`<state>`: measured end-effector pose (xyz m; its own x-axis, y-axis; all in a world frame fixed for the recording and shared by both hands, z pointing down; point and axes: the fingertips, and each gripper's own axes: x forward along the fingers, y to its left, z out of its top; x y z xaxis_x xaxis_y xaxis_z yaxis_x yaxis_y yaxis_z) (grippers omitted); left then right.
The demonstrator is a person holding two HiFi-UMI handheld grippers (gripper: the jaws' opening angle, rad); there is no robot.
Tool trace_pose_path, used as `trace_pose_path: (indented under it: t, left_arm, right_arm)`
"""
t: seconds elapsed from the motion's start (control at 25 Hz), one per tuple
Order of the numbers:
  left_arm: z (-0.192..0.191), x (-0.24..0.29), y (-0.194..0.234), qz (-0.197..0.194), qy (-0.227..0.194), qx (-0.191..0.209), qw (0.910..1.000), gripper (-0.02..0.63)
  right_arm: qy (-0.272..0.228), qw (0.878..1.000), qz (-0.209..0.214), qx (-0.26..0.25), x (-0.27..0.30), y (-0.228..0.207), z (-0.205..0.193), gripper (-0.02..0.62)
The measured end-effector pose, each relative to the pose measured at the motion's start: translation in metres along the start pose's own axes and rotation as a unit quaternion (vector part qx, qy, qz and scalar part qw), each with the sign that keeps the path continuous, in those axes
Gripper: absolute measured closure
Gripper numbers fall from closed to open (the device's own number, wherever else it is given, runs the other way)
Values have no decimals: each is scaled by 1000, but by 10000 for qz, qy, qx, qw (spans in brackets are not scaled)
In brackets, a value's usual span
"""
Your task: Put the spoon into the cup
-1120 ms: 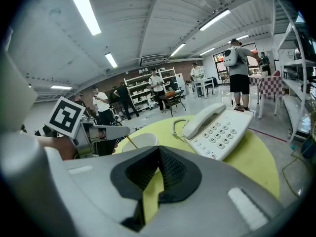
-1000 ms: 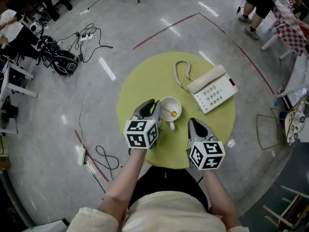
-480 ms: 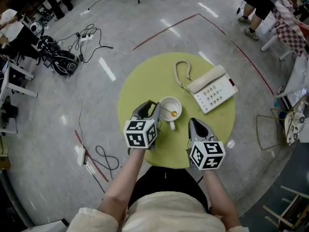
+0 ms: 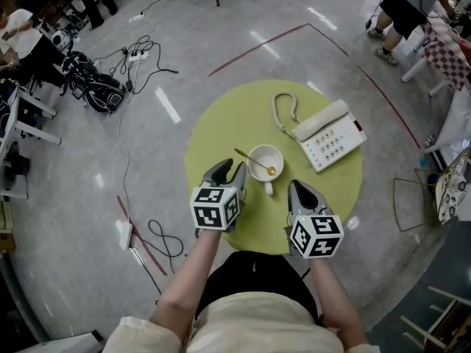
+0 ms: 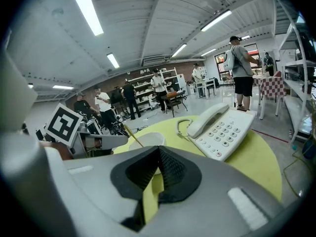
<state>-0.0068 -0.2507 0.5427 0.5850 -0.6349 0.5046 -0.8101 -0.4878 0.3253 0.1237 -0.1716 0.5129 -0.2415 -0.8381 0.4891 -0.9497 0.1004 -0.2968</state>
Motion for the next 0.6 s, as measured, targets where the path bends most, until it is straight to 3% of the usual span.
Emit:
trace_pose_path:
  t: [0.6]
  left_arm:
    - [-15, -34, 6, 62, 38, 64, 10000, 486]
  right_arm:
    - [-71, 10000, -22, -54, -15, 23, -10, 594]
